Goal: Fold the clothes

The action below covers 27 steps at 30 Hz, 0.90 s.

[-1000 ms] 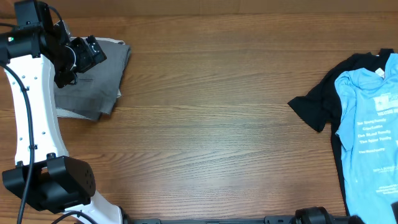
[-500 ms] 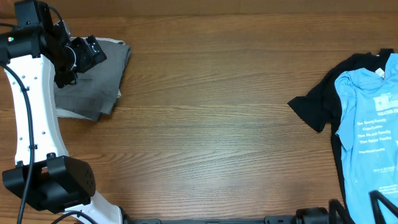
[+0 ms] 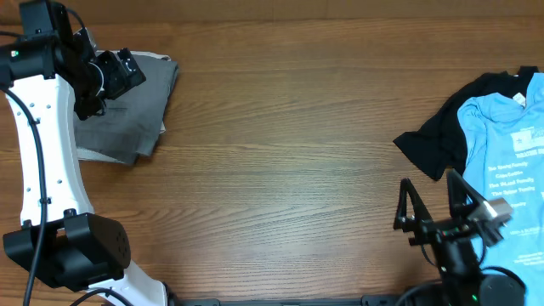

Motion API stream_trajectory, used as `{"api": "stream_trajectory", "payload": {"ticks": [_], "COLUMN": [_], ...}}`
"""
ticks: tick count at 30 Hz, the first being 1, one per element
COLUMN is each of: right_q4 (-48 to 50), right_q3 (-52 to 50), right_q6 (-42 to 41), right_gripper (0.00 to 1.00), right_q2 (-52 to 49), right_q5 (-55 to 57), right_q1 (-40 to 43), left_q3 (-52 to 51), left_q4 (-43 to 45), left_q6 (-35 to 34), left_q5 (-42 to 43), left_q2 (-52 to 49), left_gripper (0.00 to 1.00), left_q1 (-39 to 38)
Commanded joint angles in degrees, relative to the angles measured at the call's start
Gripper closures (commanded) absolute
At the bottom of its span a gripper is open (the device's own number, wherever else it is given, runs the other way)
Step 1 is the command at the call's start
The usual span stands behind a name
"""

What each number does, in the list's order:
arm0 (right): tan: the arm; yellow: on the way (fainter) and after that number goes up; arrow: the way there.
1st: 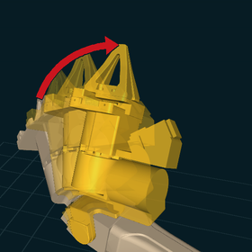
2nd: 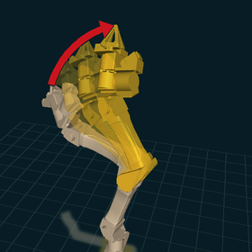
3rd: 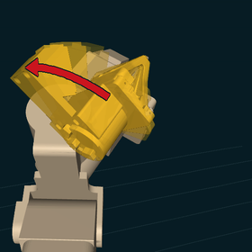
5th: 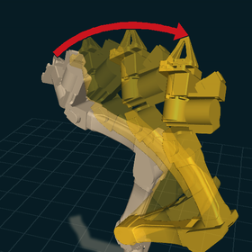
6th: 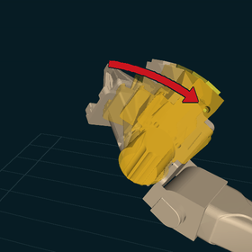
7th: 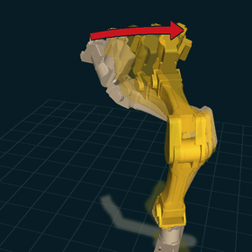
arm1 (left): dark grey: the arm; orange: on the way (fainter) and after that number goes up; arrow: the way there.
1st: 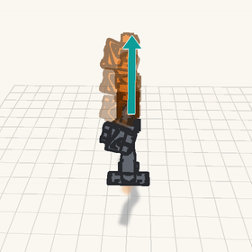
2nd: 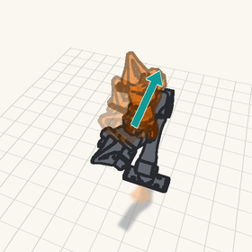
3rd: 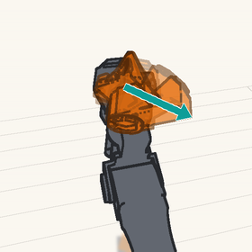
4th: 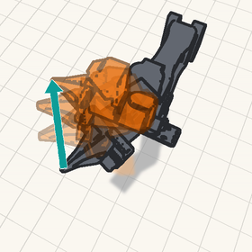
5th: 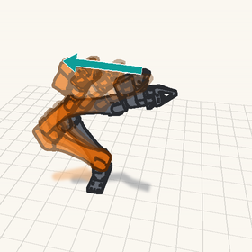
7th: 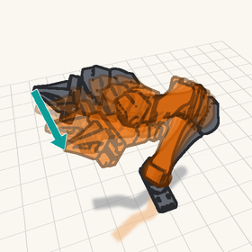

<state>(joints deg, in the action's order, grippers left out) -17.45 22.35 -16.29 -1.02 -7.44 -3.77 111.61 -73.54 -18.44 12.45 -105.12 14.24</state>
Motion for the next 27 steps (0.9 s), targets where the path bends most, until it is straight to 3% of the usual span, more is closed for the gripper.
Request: {"api": "stream_trajectory", "payload": {"ticks": [1,7,20,27], "right_q4": [6.43,15.13,19.04,16.55], "right_q3": [-7.04,-15.3,-21.64,-21.9], "right_q6": [0.24,0.04,0.04,0.26], "right_gripper": [0.0,0.0,0.0,0.0], "right_q2": [0.79,0.79,0.81,0.81], "right_q5": [0.5,2.25,4.42,5.33], "right_q1": [0.22,0.26,0.26,0.28], "left_q3": [-0.13,-0.13,-0.13,-0.13], "left_q4": [0.09,0.09,0.09,0.09], "left_q6": [0.24,0.24,0.24,0.24], "left_q5": [0.68,0.68,0.68,0.68], "left_q2": [-0.26,-0.26,-0.26,-0.26], "left_gripper": [0.0,0.0,0.0,0.0], "left_q1": [-0.37,-0.37,-0.37,-0.37]}}
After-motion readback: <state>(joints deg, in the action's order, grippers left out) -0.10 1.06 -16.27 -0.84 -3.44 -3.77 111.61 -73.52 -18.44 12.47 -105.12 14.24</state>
